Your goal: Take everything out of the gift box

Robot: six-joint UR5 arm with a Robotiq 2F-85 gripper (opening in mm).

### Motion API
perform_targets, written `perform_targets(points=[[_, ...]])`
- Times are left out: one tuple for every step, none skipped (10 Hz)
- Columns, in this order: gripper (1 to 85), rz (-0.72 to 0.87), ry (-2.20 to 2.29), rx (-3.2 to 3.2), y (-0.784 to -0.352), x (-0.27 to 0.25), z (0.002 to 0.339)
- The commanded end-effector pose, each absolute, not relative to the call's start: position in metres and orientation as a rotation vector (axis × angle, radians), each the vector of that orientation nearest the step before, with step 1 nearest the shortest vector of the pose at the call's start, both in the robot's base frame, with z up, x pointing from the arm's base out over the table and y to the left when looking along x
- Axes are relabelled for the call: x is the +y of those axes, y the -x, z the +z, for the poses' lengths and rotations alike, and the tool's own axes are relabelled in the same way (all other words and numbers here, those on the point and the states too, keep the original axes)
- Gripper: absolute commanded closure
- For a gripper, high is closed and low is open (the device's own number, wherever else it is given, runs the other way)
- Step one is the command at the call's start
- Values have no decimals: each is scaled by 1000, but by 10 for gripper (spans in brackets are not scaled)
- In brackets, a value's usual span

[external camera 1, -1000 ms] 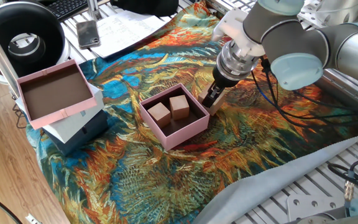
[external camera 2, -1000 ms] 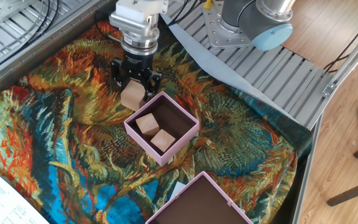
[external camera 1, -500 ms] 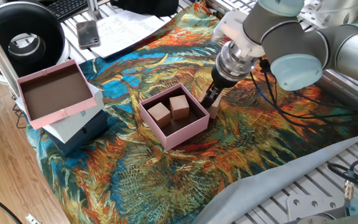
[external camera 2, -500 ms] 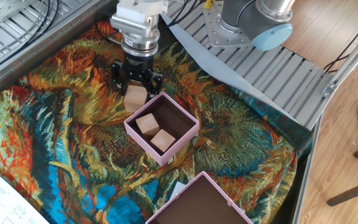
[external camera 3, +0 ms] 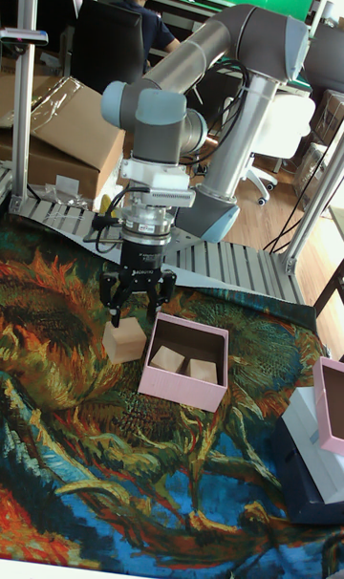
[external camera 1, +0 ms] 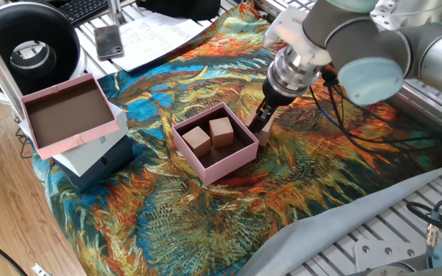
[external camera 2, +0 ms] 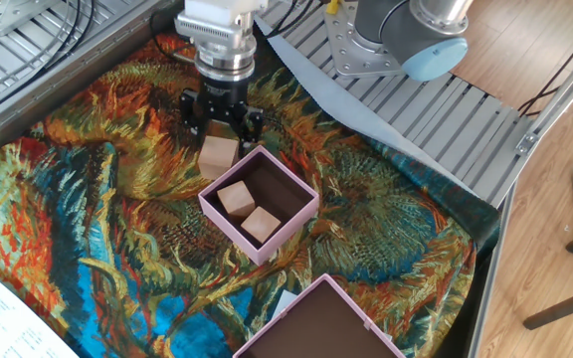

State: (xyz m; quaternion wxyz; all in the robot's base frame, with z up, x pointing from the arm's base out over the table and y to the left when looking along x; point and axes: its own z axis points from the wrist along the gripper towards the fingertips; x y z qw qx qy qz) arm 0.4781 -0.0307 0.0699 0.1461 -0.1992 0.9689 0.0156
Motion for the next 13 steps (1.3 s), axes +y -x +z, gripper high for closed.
perform_targets(points=[[253, 28, 649, 2793, -474, -21, 97], [260, 12, 703, 2771, -481, -13, 101], [260, 11, 733, 2766, -483, -2, 105], [270, -12, 769, 2757, -488, 8, 108], [280, -16, 804, 2740, -494, 22, 109], [280, -11, 848, 2709, -500, 33, 104], [280, 8, 893, 2677, -504, 40, 100], [277, -27, 962, 2645, -509, 38, 96], [267, -17, 982, 2641, -509, 42, 90], [263, -65, 1033, 2661, -506, 30, 78], [263, -50, 1035, 2684, -503, 30, 68], [247, -30, 1057, 2679, -502, 33, 60], [227, -28, 1092, 2662, -503, 36, 57]])
